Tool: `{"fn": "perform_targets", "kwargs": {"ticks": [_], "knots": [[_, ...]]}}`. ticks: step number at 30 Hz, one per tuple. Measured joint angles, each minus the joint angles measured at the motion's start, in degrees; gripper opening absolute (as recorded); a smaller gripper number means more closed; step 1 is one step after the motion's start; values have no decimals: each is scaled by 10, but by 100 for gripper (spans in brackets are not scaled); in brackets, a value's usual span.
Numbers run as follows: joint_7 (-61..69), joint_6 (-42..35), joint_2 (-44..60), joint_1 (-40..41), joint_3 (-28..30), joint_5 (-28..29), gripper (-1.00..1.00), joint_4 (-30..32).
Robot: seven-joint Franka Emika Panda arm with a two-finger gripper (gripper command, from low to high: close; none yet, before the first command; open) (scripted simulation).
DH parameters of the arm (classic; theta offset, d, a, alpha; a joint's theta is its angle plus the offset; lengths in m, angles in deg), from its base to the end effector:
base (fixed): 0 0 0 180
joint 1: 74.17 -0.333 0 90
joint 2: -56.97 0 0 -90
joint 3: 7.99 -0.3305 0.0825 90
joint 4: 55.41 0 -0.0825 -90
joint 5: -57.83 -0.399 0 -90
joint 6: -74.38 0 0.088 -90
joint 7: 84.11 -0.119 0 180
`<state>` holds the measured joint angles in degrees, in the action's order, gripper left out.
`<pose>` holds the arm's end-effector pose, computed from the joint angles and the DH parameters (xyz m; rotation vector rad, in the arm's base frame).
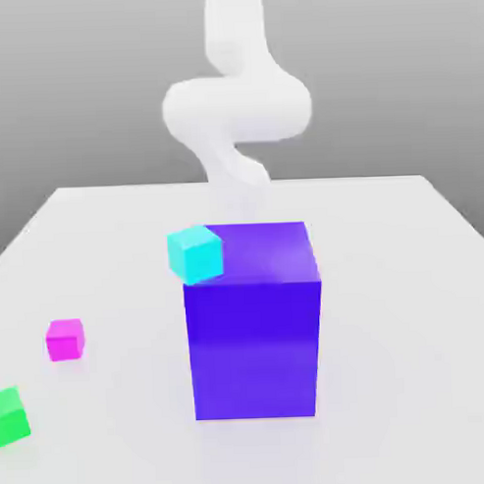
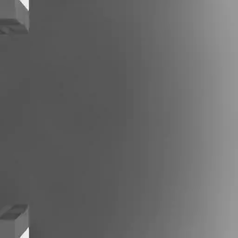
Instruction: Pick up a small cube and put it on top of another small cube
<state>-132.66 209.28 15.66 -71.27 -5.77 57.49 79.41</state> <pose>0.3900 -0.0395 0.6623 -2.4021 1.2192 -0.9272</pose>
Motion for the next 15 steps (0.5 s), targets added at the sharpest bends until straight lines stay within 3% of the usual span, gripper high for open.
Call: {"fn": "perform_targets", "kwargs": {"ticks": [15], "knots": [[-186,215,322,203,146,-25,0,200]]}}
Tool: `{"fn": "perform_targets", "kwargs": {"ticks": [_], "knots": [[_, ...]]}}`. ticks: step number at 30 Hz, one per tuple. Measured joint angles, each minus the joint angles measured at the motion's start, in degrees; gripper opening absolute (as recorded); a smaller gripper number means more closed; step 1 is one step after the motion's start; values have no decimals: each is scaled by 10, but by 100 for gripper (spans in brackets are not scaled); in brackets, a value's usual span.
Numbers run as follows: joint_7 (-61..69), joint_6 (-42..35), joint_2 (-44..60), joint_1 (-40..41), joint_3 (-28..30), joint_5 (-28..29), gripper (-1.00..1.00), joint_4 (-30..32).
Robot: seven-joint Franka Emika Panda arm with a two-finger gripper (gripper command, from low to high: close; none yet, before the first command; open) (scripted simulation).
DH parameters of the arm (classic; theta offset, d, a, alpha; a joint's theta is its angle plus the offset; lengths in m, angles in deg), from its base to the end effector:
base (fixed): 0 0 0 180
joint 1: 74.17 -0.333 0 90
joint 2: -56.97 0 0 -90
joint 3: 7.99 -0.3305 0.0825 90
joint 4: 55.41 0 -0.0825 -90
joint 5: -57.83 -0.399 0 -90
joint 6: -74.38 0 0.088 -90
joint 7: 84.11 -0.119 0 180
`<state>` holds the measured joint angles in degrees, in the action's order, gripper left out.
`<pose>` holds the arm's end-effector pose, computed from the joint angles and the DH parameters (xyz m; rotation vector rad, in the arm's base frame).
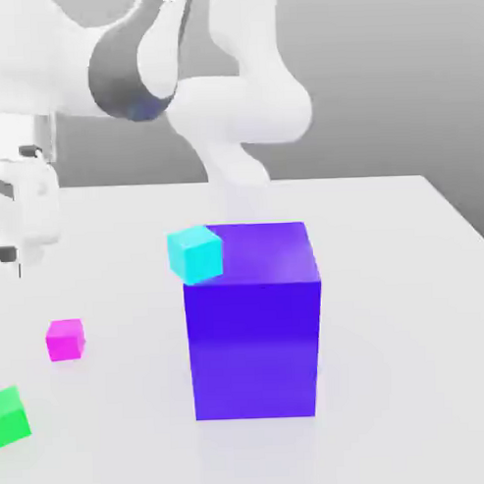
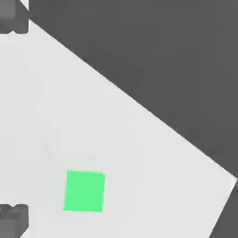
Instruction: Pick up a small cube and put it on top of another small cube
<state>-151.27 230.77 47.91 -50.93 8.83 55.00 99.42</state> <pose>0.3305 -0.2753 0.2852 -1.7395 2.4727 -0.2370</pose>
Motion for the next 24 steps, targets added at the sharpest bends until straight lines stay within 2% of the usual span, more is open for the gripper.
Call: {"fn": "perform_targets", "kwargs": {"ticks": [4,6,9,13,14,20,24], "knots": [[-51,56,83,58,41,-2,0,52],[-51,83,122,75,43,-23,0,63],[-9,123,176,105,0,-84,0,56],[39,178,246,183,-93,-148,0,41],[45,188,259,199,-111,-156,-100,38],[46,194,266,208,-121,-158,-100,37],[11,158,218,167,-68,-111,-100,47]]}}
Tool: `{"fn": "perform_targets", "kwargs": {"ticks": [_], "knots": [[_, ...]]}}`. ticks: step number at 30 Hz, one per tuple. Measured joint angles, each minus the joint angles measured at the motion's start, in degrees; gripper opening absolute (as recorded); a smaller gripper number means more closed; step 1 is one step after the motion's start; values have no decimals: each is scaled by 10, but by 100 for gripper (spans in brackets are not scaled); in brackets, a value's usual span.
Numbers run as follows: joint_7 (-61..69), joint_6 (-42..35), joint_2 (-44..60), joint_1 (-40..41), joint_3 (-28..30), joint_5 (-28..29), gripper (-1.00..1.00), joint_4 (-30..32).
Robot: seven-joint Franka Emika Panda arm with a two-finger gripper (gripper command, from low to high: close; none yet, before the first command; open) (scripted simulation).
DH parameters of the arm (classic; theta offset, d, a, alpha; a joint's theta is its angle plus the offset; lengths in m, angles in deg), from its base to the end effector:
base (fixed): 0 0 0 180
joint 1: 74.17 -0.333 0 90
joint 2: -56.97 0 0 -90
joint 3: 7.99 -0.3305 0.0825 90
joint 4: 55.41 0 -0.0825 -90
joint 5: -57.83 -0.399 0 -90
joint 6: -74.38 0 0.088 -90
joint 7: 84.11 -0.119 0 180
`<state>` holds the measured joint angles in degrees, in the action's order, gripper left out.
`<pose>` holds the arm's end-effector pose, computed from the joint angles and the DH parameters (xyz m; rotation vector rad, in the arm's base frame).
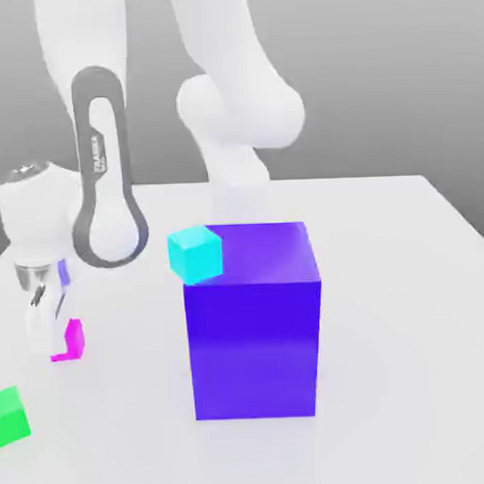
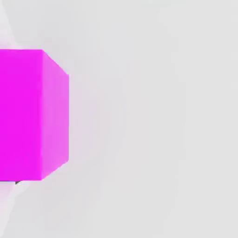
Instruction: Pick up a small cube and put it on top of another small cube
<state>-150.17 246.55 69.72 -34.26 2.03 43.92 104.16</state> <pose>0.2236 -0.3017 0.1353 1.3377 -2.8378 0.0093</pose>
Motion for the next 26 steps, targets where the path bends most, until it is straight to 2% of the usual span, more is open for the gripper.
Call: {"fn": "perform_targets", "kwargs": {"ticks": [5,7,17,19,22,23,26], "knots": [[-76,-66,-87,-19,44,101,-100,20],[-86,-94,-93,-28,41,116,-100,-2],[-80,-233,-31,-75,-8,112,-100,-203],[-74,-227,-3,-78,-16,103,-100,-225],[-62,-179,55,-71,-29,87,-100,-234],[-60,-168,67,-70,-31,83,100,-235],[-60,-168,67,-70,-31,83,100,-235]]}}
